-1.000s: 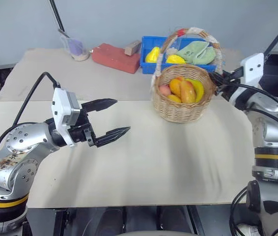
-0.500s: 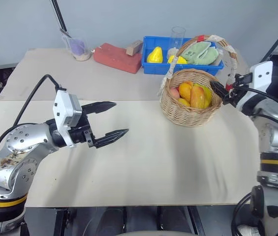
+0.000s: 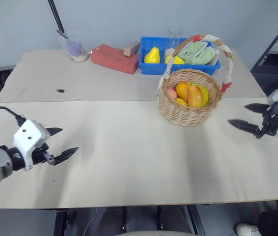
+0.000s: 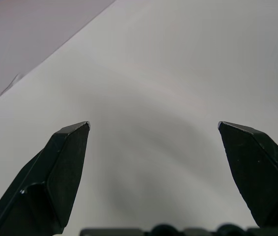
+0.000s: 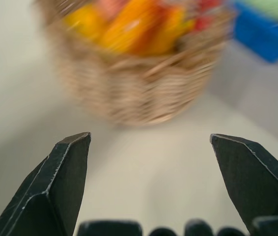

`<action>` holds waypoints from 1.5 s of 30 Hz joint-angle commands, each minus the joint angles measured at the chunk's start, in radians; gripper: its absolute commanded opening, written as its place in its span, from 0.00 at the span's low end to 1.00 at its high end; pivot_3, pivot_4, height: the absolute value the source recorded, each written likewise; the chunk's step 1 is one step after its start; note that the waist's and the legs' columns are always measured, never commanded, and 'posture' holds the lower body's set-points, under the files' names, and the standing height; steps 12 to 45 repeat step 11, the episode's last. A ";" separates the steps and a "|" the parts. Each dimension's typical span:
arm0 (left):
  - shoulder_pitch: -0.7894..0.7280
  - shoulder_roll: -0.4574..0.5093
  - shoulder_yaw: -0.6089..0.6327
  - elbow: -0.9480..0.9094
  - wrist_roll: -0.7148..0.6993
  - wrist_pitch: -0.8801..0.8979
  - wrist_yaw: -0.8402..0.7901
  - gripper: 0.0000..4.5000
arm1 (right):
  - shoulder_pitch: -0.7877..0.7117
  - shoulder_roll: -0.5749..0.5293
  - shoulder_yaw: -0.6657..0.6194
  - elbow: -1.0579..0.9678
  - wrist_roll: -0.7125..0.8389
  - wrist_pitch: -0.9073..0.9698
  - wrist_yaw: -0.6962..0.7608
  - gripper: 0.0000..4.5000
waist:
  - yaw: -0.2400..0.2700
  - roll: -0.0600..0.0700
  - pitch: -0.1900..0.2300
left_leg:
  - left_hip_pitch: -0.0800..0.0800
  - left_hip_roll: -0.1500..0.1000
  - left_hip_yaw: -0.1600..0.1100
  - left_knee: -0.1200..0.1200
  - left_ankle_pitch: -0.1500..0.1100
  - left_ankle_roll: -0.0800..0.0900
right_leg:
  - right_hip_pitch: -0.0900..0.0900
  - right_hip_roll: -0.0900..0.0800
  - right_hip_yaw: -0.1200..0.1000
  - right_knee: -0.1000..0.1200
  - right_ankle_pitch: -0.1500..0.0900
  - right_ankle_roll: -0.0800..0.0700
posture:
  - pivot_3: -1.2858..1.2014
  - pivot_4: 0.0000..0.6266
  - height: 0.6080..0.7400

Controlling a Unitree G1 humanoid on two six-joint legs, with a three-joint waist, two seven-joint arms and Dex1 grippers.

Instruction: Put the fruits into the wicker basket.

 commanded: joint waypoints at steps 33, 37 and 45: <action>0.011 -0.009 0.076 -0.006 -0.017 0.034 -0.007 1.00 | -0.044 -0.044 0.057 -0.014 -0.035 -0.040 0.084 0.96 | 0.005 0.000 0.000 | -0.002 0.000 0.000 -0.001 0.000 0.000 | 0.000 -0.002 0.000 -0.002 0.000 0.000 | 0.52 0.24 1.00; 0.011 -0.009 0.076 -0.006 -0.017 0.034 -0.007 1.00 | -0.044 -0.044 0.057 -0.014 -0.035 -0.040 0.084 0.96 | 0.005 0.000 0.000 | -0.002 0.000 0.000 -0.001 0.000 0.000 | 0.000 -0.002 0.000 -0.002 0.000 0.000 | 0.52 0.24 1.00; 0.011 -0.009 0.076 -0.006 -0.017 0.034 -0.007 1.00 | -0.044 -0.044 0.057 -0.014 -0.035 -0.040 0.084 0.96 | 0.005 0.000 0.000 | -0.002 0.000 0.000 -0.001 0.000 0.000 | 0.000 -0.002 0.000 -0.002 0.000 0.000 | 0.52 0.24 1.00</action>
